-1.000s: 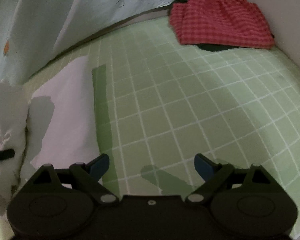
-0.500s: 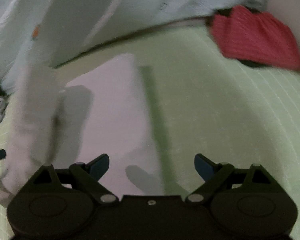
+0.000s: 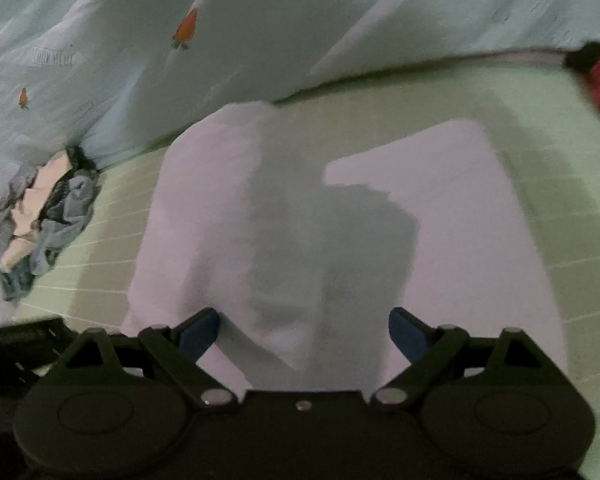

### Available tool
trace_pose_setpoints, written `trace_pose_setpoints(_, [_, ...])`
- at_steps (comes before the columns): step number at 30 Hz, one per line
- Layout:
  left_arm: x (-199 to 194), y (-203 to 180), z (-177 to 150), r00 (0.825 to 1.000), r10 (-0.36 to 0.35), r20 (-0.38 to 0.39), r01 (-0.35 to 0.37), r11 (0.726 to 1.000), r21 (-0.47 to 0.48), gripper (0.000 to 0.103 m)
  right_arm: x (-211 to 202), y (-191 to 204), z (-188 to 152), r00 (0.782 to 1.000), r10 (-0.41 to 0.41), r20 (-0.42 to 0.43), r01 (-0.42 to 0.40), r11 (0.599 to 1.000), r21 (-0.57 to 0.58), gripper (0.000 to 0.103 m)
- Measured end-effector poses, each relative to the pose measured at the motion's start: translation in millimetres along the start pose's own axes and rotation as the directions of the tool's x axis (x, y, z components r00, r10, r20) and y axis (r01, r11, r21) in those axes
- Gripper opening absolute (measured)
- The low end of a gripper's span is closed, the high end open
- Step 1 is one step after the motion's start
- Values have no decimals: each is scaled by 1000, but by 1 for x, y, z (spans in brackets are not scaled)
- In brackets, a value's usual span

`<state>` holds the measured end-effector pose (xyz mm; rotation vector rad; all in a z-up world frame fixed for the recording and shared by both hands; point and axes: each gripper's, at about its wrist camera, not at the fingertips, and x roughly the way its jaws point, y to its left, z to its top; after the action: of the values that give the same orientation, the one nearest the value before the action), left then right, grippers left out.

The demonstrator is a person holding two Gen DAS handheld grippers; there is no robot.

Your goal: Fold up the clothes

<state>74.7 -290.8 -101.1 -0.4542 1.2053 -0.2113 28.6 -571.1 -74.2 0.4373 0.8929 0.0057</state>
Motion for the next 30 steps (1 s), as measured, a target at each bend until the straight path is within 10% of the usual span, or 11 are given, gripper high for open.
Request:
trace_pose_setpoints(7, [8,9,5,999,-25,-24,24,999,-33,84,13,-5,2,982,184,-37,-179,979,101,26])
trace_pose_setpoints(14, [-5,-1,-9,999,-46,-10,45,999,-23,83,-16,-49,-9,897,439,58,-423,812,403,13])
trace_pose_setpoints(19, [-23,-23,-22,991,-131,7,131,990,45,84,-61,-72,-2,849,516,112,-521,782,343,11])
trace_pose_setpoints(23, [-22,-46,-32,995,-104,9,102,984,146,84,-89,-112,14,906,401,135,-423,861,281,12])
trace_pose_setpoints(26, [-17,-53,-40,996,-91,-17,93,981,170,84,-84,-128,19,993,109,51,-116,978,173,46])
trace_pose_setpoints(30, [-6,-62,-42,997,-69,-28,73,976,206,84,-80,-129,5,996,-69,51,61,989,137,64])
